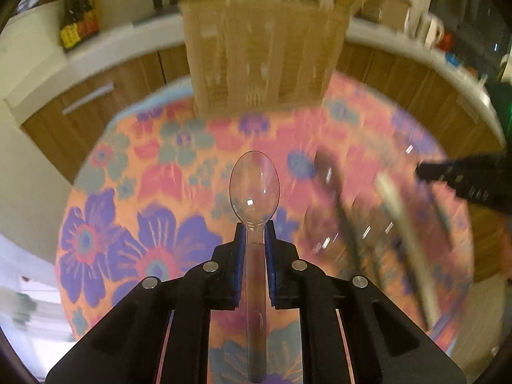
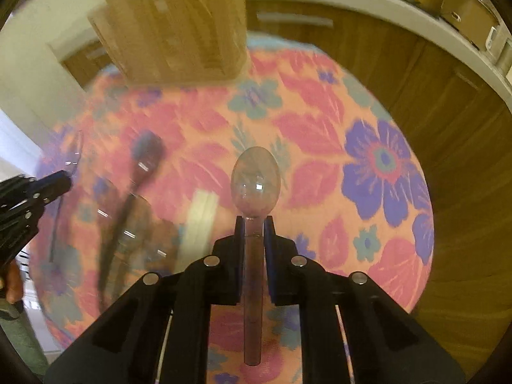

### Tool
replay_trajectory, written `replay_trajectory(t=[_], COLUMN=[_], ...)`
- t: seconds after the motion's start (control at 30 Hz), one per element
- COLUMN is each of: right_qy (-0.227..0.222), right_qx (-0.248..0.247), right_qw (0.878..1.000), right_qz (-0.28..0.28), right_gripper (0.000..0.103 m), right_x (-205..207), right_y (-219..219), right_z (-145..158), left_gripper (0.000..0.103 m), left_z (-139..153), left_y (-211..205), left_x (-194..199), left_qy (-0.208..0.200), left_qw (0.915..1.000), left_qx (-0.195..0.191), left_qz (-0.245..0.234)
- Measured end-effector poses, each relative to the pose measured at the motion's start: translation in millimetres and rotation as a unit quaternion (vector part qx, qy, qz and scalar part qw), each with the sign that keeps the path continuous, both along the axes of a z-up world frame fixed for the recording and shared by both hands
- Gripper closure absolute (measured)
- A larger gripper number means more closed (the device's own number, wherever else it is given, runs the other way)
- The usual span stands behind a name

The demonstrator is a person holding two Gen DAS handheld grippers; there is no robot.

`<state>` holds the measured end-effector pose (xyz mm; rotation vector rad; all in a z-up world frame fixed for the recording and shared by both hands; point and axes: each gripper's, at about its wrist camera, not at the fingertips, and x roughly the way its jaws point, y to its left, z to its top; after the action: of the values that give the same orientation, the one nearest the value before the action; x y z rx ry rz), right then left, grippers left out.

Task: Organize utensils
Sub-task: 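Lift both spoons bowl-up and carry them above the basket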

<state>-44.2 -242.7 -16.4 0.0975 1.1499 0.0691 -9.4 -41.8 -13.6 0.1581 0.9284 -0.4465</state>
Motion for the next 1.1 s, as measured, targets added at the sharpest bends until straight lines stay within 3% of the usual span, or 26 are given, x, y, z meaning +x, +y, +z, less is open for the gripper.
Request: replay_trajectory(t=[0.13,0.27,0.57,0.67,0.8,1.0,1.1], right_qy=[-0.069,-0.138,-0.267,-0.312,-0.349,-0.384,-0.390], right_qx=[0.014,0.014,0.001,0.007,0.023,0.029,0.018], right_qw=[0.997,0.990,0.964,0.950,0.937,0.923,0.920], right_qz=[0.018,0.025,0.020,0.014,0.010,-0.013,-0.022], right_gripper=[0.094,0.094,0.094,0.094,0.094,0.094,0.094], right_x=[-0.9,6.1,43.6,61.8,87.9,126.7,140.7], right_y=[8.5,11.7,1.2,0.0,2.8,10.4,11.1], right_z=[39.0,79.6,172.5,198.5,211.4,190.1,172.9], left_gripper=[0.093,0.093,0.093,0.093,0.093,0.093,0.093], left_z=[48.8,92.2,174.0,186.7,189.4,172.7,162.3], left_y=[14.0,24.6,15.8,10.9,0.5,-13.5,-16.1], left_x=[0.8,11.4,47.6,67.0,94.7,124.7,135.3], left_qy=[-0.062,-0.107,-0.217,-0.239,-0.250,-0.277,-0.298], left_qw=[0.9955,0.9832,0.9558,0.9490,0.9440,0.9392,0.9323], left_qx=[-0.071,-0.147,-0.197,-0.204,-0.215,-0.200,-0.199], left_qz=[0.011,0.016,0.021,0.022,0.020,0.032,0.045])
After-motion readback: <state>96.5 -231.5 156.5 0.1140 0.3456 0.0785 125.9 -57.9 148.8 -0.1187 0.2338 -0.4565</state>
